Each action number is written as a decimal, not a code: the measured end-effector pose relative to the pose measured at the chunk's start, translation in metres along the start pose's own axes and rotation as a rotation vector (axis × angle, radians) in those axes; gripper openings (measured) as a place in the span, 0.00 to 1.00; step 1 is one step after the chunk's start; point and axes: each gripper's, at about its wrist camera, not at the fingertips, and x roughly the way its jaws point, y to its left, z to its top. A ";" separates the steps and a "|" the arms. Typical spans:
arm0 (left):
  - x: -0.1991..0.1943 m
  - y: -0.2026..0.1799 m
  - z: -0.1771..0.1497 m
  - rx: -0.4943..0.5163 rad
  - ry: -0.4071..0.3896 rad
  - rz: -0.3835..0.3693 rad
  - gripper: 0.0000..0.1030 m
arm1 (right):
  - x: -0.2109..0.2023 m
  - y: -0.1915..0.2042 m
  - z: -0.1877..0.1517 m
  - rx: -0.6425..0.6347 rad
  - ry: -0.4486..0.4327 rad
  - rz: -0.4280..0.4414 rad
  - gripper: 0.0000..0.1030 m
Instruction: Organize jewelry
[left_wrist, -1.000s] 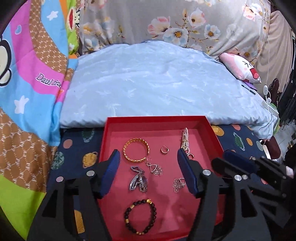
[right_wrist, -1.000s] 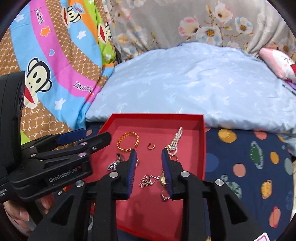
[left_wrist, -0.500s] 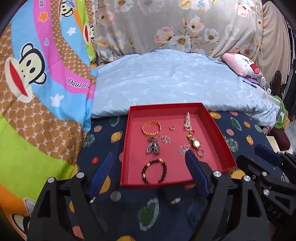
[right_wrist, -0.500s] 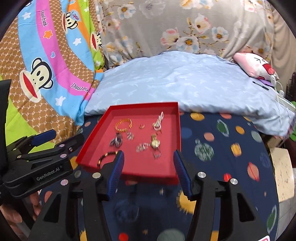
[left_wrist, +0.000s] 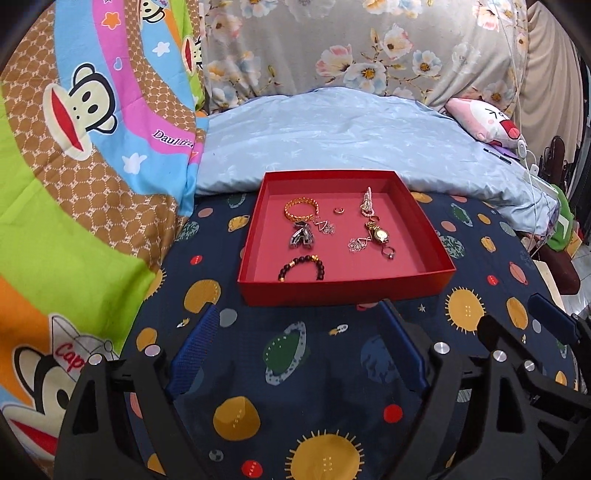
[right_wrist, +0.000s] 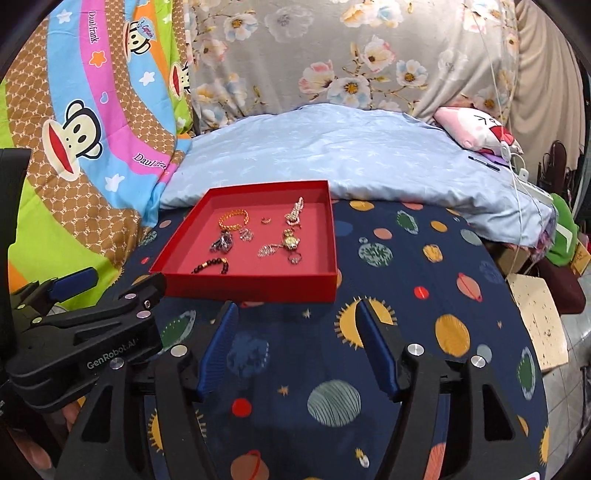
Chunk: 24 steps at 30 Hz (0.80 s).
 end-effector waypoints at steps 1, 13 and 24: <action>-0.001 0.000 -0.002 -0.001 -0.002 0.005 0.81 | -0.001 0.001 -0.003 -0.001 -0.001 -0.007 0.65; -0.007 0.002 -0.035 -0.011 0.007 0.074 0.81 | -0.003 0.002 -0.032 0.050 0.024 -0.031 0.69; -0.007 0.003 -0.046 -0.011 0.016 0.084 0.81 | -0.004 0.004 -0.042 0.042 0.027 -0.055 0.69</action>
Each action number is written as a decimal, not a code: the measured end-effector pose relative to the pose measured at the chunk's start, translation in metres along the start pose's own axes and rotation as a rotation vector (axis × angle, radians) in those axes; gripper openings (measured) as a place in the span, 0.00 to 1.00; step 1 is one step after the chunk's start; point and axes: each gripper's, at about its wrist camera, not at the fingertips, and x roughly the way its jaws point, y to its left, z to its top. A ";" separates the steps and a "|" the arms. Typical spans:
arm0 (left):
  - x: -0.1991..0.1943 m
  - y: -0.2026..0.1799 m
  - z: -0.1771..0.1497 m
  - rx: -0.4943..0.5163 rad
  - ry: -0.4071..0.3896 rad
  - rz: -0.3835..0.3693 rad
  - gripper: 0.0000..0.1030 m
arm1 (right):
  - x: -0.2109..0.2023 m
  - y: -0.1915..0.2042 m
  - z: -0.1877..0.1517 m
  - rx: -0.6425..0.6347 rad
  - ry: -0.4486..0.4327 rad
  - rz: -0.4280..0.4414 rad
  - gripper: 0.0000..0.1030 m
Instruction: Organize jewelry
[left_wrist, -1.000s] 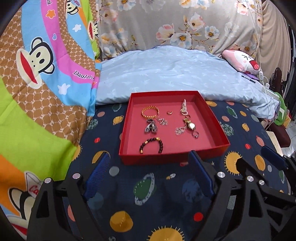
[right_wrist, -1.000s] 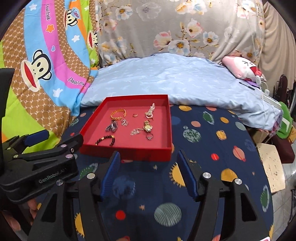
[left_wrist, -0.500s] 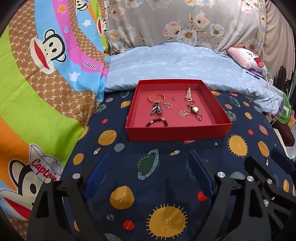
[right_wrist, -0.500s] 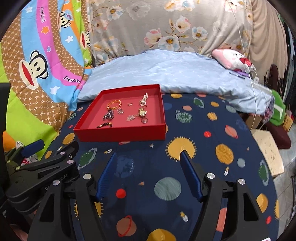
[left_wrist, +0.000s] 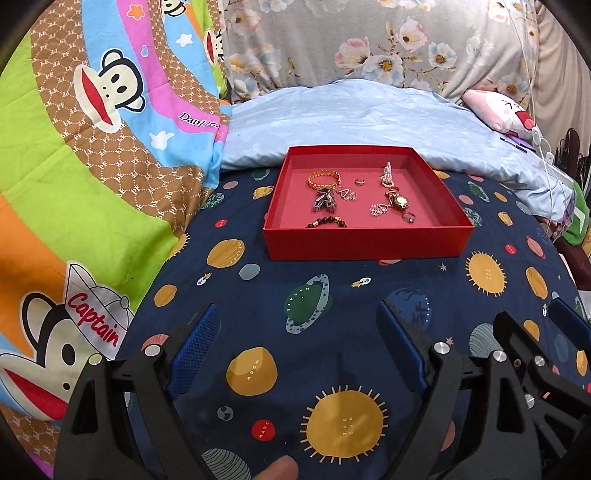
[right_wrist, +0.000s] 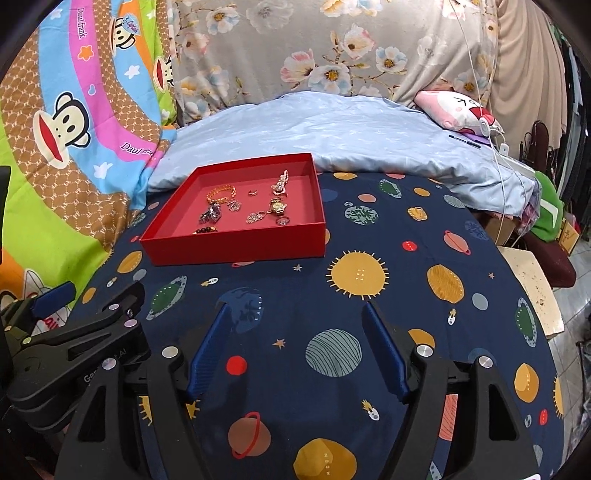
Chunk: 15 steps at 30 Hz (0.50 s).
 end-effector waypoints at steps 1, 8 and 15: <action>0.000 0.000 0.000 0.001 0.001 -0.001 0.81 | 0.000 0.000 0.000 -0.002 0.000 -0.004 0.69; 0.000 0.000 -0.002 0.008 0.001 0.006 0.81 | 0.000 0.000 -0.001 -0.001 0.003 -0.005 0.69; 0.001 0.002 -0.002 0.001 0.006 0.008 0.81 | 0.001 0.001 -0.002 -0.001 0.005 -0.003 0.69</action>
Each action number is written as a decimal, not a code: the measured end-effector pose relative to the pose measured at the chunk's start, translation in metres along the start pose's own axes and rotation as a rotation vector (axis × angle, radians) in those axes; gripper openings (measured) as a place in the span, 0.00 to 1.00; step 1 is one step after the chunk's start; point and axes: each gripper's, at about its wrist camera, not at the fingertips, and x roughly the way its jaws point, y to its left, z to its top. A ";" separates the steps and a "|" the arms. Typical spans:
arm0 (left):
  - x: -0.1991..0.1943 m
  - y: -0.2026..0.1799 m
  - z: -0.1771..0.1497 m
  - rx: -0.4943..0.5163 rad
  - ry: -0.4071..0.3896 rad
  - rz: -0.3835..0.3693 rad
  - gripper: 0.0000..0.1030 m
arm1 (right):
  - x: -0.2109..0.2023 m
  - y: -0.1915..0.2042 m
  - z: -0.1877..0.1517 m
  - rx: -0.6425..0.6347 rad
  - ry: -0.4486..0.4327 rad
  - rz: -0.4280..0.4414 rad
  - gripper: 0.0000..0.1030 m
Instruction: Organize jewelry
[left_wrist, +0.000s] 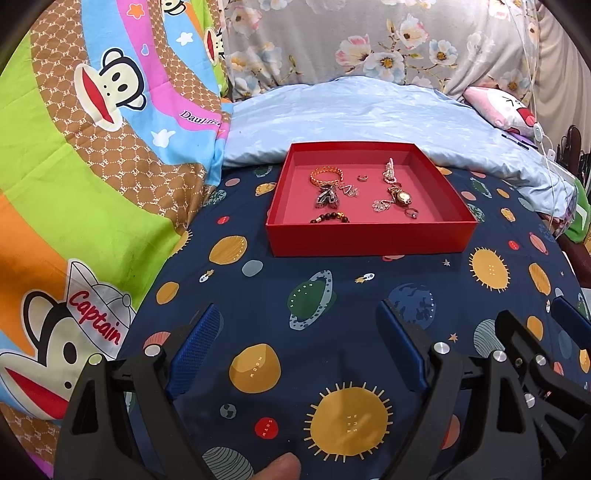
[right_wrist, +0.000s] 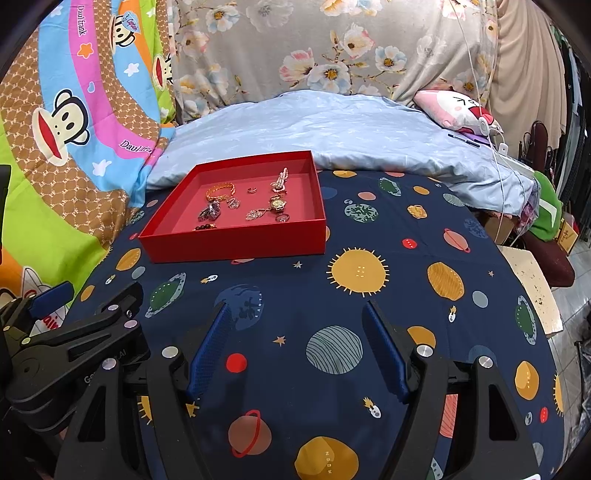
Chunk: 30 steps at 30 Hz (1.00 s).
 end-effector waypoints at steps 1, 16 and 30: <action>0.000 0.000 0.000 0.001 0.001 0.001 0.81 | 0.000 0.000 0.000 0.000 0.001 0.001 0.69; 0.001 0.002 0.000 0.005 -0.001 0.006 0.81 | 0.000 0.002 -0.001 0.001 0.001 0.003 0.70; 0.001 0.002 0.001 0.002 0.005 0.004 0.81 | 0.000 0.003 -0.001 0.005 0.005 0.005 0.70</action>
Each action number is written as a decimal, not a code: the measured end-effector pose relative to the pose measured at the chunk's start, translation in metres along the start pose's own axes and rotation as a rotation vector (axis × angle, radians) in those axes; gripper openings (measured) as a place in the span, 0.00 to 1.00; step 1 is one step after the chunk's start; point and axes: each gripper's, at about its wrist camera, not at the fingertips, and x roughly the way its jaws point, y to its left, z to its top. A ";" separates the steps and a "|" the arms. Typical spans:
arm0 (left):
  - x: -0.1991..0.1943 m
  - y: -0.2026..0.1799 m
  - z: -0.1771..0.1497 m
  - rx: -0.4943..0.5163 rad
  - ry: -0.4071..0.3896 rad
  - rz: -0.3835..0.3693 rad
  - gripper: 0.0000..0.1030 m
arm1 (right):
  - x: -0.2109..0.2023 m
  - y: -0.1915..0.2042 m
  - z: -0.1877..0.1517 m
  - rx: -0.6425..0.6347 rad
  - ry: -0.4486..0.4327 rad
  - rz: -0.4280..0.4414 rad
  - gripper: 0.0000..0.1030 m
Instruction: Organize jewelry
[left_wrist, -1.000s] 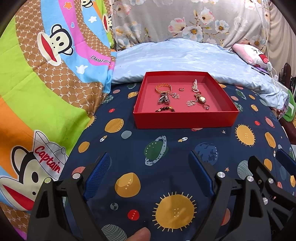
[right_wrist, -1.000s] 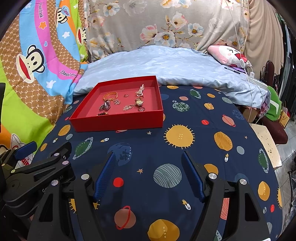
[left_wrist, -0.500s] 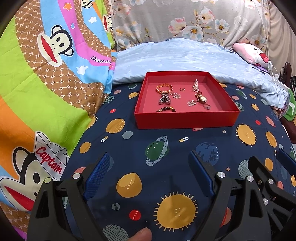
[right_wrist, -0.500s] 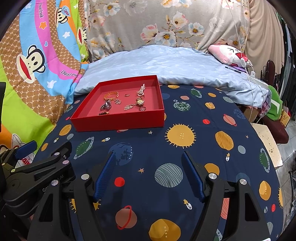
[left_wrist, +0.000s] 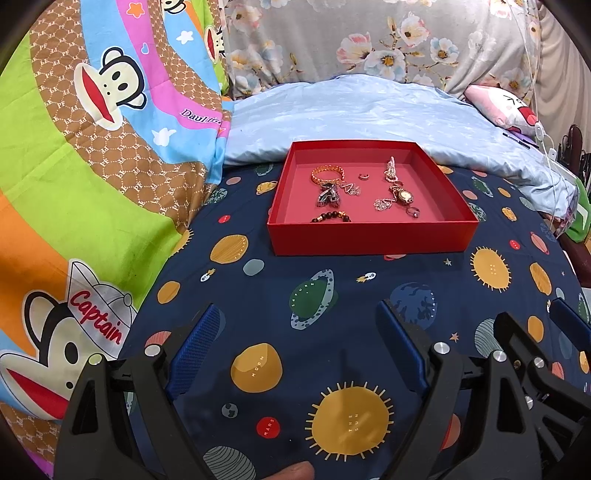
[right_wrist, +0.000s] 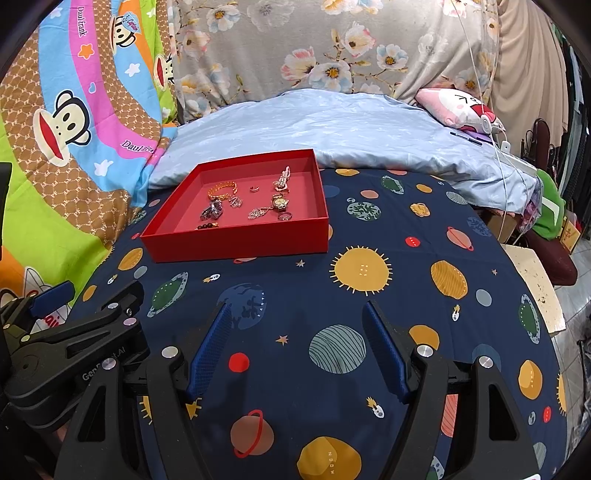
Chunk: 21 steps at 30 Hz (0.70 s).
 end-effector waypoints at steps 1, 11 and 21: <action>0.001 0.001 0.000 0.002 0.002 0.000 0.81 | 0.000 0.000 0.000 -0.001 0.000 -0.001 0.70; 0.001 0.000 0.000 0.003 0.005 0.002 0.81 | 0.000 0.001 0.000 0.000 0.001 -0.001 0.70; 0.003 -0.002 -0.003 -0.008 0.020 0.007 0.81 | 0.001 0.002 -0.002 0.001 0.000 -0.009 0.73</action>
